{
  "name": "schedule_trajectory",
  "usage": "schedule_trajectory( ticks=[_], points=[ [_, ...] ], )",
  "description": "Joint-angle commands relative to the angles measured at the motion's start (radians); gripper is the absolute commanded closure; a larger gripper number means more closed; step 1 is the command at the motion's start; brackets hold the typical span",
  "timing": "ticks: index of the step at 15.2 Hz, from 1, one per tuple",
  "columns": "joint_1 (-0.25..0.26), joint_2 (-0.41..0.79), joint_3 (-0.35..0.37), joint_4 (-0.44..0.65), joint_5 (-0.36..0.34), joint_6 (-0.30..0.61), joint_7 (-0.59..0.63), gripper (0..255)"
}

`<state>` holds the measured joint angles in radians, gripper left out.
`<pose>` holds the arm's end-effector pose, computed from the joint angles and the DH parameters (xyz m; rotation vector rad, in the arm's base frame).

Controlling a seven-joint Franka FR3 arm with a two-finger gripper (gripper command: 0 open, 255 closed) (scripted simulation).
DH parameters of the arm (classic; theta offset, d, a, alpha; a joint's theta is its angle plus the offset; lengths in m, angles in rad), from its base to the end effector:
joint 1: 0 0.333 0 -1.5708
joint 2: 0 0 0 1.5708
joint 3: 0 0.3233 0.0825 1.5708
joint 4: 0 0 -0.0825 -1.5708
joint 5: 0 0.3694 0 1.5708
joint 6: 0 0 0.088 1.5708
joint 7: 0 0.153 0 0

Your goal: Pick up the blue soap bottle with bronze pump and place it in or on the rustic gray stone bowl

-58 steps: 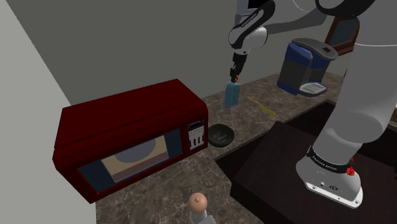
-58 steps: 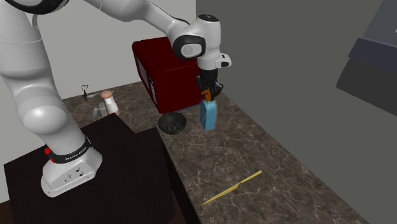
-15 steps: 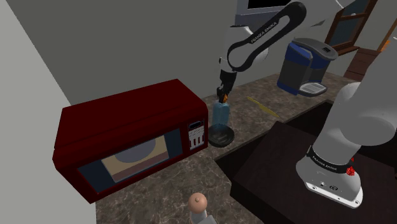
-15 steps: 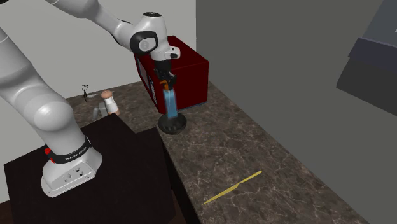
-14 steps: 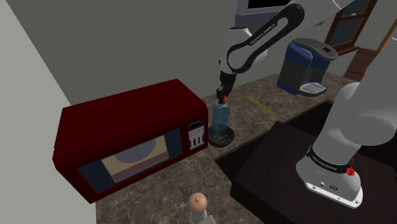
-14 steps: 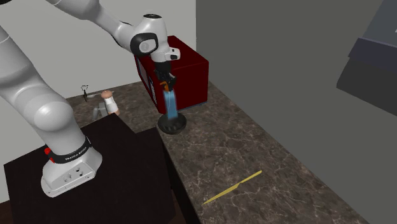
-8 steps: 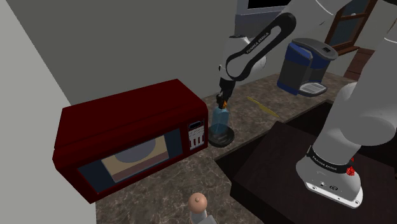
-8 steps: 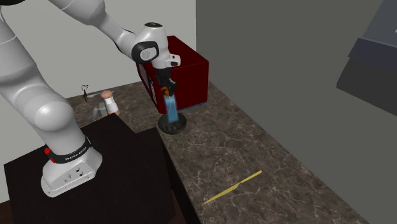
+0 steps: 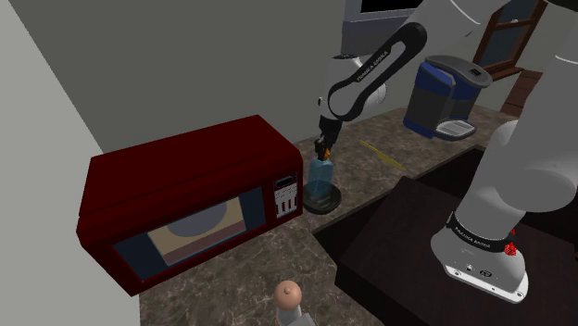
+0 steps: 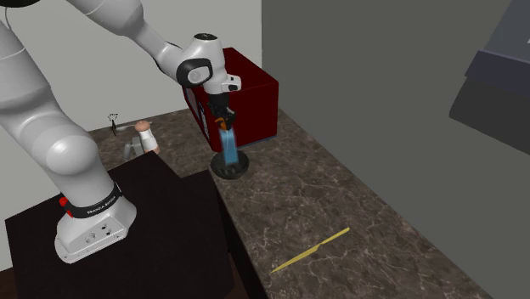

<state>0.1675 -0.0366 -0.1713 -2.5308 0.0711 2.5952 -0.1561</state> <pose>0.4622 -0.0010 0.2706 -3.0960 -0.1444 -0.1607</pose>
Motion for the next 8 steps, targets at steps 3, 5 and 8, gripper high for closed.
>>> schedule_trajectory(
  ticks=[3, 5, 8],
  points=[
    [0.0, 0.0, 0.0, 0.0, 0.0, 0.0, 0.0, 0],
    [0.0, 0.0, 0.0, 0.0, 0.0, 0.0, 0.0, 0],
    [-0.002, -0.033, -0.001, 0.004, -0.014, -0.036, 0.01, 0]
  ],
)
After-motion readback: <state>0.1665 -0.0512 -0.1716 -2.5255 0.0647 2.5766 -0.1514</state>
